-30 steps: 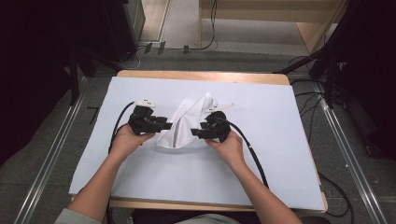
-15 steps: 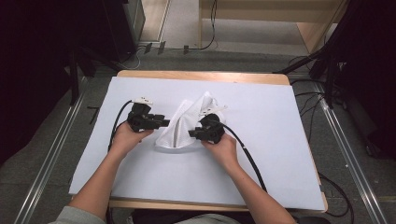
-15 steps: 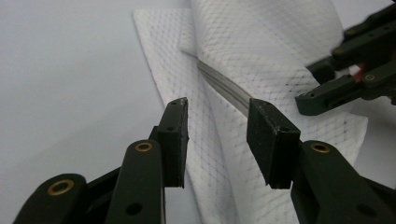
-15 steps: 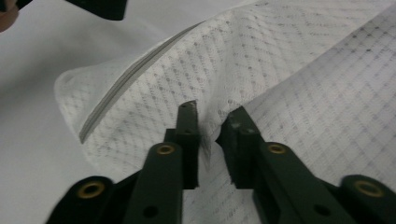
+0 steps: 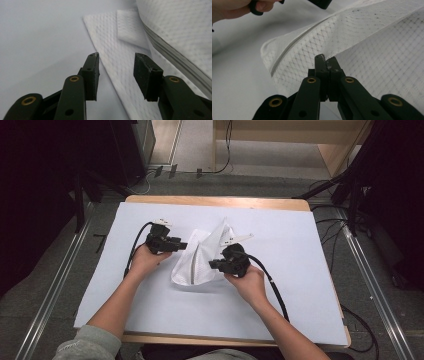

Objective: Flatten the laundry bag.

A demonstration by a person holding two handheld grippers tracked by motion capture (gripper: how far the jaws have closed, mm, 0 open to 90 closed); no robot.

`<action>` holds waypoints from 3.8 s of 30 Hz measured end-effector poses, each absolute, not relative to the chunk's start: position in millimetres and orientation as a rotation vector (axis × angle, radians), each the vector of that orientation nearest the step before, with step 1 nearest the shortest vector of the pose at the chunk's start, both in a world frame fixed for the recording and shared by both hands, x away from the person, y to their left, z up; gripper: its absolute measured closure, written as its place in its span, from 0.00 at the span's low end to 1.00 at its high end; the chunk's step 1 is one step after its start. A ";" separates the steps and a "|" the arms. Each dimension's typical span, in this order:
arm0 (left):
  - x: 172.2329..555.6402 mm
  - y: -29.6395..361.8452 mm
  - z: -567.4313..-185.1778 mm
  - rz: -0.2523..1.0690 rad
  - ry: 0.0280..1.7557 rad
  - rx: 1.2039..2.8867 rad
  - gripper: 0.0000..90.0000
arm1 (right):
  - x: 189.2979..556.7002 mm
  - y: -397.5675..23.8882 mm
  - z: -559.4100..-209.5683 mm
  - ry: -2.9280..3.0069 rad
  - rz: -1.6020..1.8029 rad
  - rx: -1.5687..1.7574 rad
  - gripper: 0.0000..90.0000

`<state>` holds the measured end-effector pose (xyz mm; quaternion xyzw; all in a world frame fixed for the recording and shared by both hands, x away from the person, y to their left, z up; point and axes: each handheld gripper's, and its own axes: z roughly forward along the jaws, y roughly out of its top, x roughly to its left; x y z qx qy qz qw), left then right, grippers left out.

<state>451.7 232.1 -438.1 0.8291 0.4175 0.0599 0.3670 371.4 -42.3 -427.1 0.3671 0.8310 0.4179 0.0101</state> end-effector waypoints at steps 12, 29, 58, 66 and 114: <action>469.6 217.2 -449.7 0.183 1.090 2.154 0.57 | 349.0 -64.5 -438.7 2.615 1.251 1.170 1.00; 472.7 209.8 -457.7 0.159 1.059 2.177 0.80 | 349.8 -64.7 -442.1 2.597 1.288 1.181 1.00; 461.6 269.0 -424.4 0.279 1.184 1.926 1.00 | 352.5 -108.1 -413.7 2.473 1.291 1.222 1.00; 452.3 295.0 -424.2 0.272 1.255 1.880 1.00 | 333.7 -122.6 -416.3 2.487 1.288 1.246 1.00; 444.4 253.5 -419.8 0.217 1.103 1.987 0.73 | 407.9 -139.2 -450.8 2.309 1.342 1.480 0.37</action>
